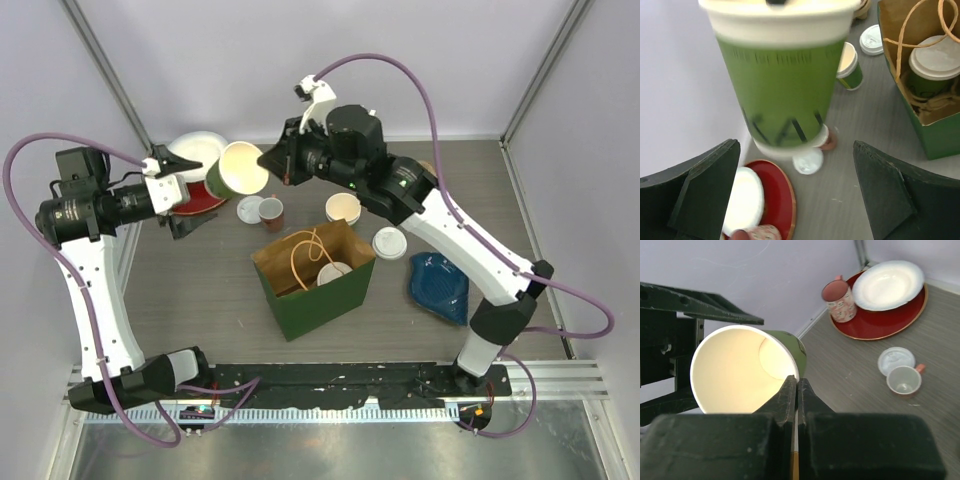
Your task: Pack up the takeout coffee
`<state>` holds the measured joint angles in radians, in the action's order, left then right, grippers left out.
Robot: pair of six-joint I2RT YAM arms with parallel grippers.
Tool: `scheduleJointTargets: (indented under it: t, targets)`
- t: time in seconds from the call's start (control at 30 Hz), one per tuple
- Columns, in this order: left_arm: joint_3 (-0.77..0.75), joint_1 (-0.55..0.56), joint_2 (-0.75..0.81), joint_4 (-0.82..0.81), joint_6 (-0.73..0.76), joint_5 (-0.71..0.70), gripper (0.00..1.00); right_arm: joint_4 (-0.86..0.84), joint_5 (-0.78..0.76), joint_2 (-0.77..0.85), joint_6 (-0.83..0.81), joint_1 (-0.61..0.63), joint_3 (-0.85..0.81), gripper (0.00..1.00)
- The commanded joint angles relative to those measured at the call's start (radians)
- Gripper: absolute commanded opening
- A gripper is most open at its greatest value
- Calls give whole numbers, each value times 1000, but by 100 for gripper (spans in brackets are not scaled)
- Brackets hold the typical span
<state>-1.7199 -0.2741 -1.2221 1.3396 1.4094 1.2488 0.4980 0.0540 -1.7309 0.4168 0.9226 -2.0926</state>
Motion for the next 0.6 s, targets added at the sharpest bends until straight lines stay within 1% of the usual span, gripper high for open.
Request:
scheduleJointTargets:
  t: [0.0,0.03,0.07,0.1,0.13,0.17,0.2,0.23,0.27,0.3,0.33,0.37,0.4,0.43,0.47,0.53,0.57]
  targets:
    - [37,3,-1,40,-314,-77,100,-55,-172,152,-15,-42,25,1]
    - [48,3,3,-15,-389,-90,100,-56,-186,168,-15,-51,34,1]
    - [62,3,4,-122,-453,-104,100,-58,-203,183,-15,-68,51,1]
    - [92,3,7,-182,-601,-144,100,-56,-232,210,-19,-77,60,1]
    - [111,6,4,-245,-677,-170,100,-56,-253,229,-24,-90,66,1]
    - [127,12,1,-361,-735,-213,100,-55,-270,246,-30,-117,87,1]
    - [160,27,-17,-399,-777,-262,98,-49,-288,286,-41,-131,100,1]
    - [175,86,-31,-443,-797,-425,94,-46,-331,304,-49,-148,112,1]
    - [189,128,-45,-463,-797,-533,90,-41,-345,326,-61,-163,143,1]
    - [225,175,-69,-482,-796,-639,78,-33,-358,349,-65,-201,160,1]
    - [241,214,-117,-494,-764,-789,74,-26,-370,387,-69,-218,193,1]
    - [253,260,-151,-491,-750,-817,70,-19,-378,407,-73,-234,207,1]
    - [261,265,-181,-491,-744,-831,67,9,-384,422,-85,-261,218,1]
    - [258,265,-250,-490,-742,-833,67,26,-390,447,-88,-274,232,1]
    - [252,304,-282,-493,-744,-827,66,55,-402,459,-95,-283,239,1]
    - [218,308,-353,-526,-760,-836,64,76,-413,479,-104,-306,264,1]
    - [203,306,-416,-534,-777,-848,64,83,-410,493,-107,-314,272,1]
